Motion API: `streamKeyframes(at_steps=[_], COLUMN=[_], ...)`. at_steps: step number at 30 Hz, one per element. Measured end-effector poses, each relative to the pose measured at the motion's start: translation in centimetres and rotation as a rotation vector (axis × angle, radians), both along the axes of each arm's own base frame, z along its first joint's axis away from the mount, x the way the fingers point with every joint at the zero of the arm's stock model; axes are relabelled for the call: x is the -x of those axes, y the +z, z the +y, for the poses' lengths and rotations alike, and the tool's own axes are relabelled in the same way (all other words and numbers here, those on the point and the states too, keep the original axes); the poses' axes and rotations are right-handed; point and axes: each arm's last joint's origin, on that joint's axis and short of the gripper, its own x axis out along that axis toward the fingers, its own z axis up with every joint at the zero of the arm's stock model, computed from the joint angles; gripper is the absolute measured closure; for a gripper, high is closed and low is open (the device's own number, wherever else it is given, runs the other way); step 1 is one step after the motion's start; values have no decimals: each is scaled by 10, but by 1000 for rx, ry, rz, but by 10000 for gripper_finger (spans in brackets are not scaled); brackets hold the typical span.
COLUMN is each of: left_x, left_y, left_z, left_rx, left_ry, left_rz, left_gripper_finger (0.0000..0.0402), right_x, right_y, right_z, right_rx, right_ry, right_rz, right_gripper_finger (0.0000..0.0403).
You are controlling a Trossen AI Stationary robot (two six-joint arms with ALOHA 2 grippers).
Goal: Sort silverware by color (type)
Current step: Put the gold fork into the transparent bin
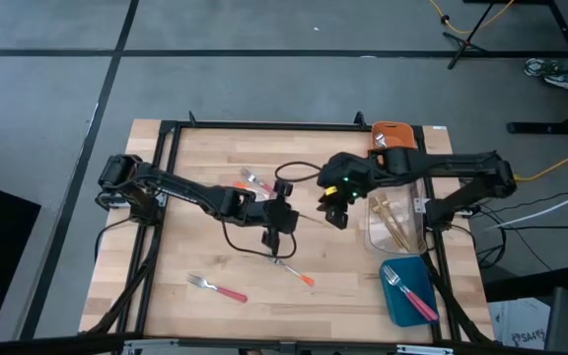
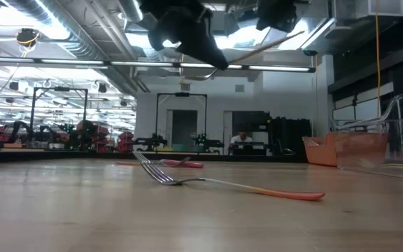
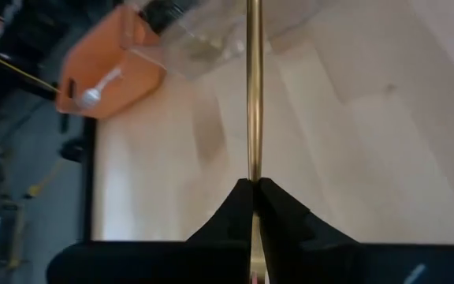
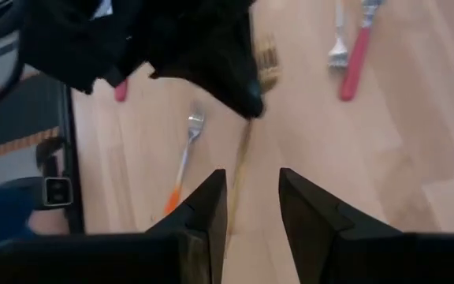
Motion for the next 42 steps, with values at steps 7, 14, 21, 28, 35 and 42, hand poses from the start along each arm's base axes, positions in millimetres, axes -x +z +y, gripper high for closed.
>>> streamKeyframes(at_steps=[7, 14, 21, 28, 35, 42], left_x=[-4, -4, -4, -6, -8, -8], left_y=[6, 7, 8, 11, 14, 14], left_z=[-4, -6, -6, -7, -6, -6], left_rx=[-68, -67, -67, -79, -146, -212], left_ry=[-16, -21, -22, -19, -50, -96], left_rz=[-63, -76, -82, -114, -127, -103], left_gripper_finger=[399, 399, 399, 398, 397, 396], right_x=[-16, -27, -31, -31, -30, -30], right_y=[-14, -26, -31, -31, -31, -31], right_z=[2, 1, 2, 2, 3, 3], right_rx=[-11, 30, 13, 11, -15, -16], right_ry=[9, -27, -14, -13, 5, 5], right_rz=[19, 44, 63, 64, 65, 65], right_gripper_finger=[297, 297, 297, 297, 297, 303])
